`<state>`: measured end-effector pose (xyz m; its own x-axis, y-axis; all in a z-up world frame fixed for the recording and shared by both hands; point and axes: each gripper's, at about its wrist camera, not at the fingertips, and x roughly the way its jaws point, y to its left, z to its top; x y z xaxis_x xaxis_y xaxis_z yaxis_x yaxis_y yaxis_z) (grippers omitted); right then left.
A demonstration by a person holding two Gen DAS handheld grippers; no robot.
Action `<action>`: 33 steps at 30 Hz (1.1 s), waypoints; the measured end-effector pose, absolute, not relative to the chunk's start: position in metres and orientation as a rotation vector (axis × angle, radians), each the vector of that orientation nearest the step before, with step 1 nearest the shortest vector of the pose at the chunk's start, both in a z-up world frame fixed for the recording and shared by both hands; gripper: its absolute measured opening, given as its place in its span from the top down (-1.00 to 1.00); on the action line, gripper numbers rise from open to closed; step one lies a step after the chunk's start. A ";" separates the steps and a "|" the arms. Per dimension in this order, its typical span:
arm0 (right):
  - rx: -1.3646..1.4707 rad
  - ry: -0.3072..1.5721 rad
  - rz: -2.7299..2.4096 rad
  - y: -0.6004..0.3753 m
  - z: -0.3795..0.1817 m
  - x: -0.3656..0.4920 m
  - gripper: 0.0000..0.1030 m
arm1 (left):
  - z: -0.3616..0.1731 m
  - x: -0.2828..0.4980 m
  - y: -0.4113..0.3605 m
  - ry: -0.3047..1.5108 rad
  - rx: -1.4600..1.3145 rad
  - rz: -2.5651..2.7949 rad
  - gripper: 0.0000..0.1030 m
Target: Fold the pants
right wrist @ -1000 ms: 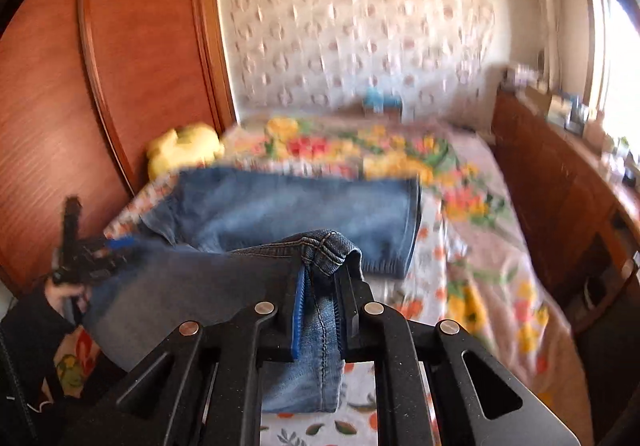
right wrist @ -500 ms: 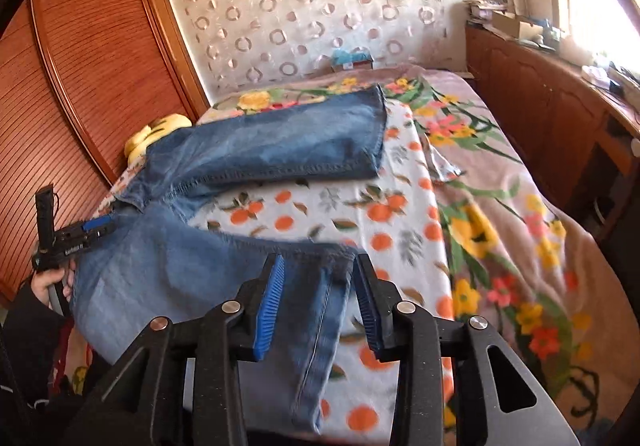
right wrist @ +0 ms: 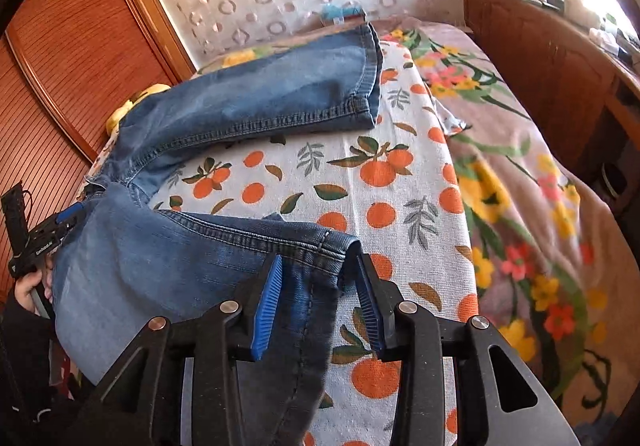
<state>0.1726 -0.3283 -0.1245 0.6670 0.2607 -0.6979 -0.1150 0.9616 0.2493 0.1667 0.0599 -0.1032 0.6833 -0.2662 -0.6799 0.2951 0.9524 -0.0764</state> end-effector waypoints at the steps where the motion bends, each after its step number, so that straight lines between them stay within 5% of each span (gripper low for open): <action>1: 0.181 0.797 0.241 -0.326 -0.117 0.172 0.68 | -0.103 0.166 0.060 0.750 0.037 -0.315 -0.03; 11: 0.102 0.545 0.268 -0.312 -0.009 0.196 0.71 | -0.094 0.156 0.072 0.664 -0.015 -0.298 -0.03; 17: -0.010 0.786 0.226 -0.263 -0.082 0.254 0.69 | -0.096 0.159 0.070 0.686 -0.006 -0.291 -0.03; 26: 0.059 0.696 0.196 -0.307 -0.087 0.170 0.10 | -0.097 0.158 0.069 0.697 -0.007 -0.289 -0.03; 33: 0.076 0.741 0.272 -0.312 -0.109 0.118 0.08 | -0.098 0.158 0.068 0.705 -0.005 -0.282 -0.03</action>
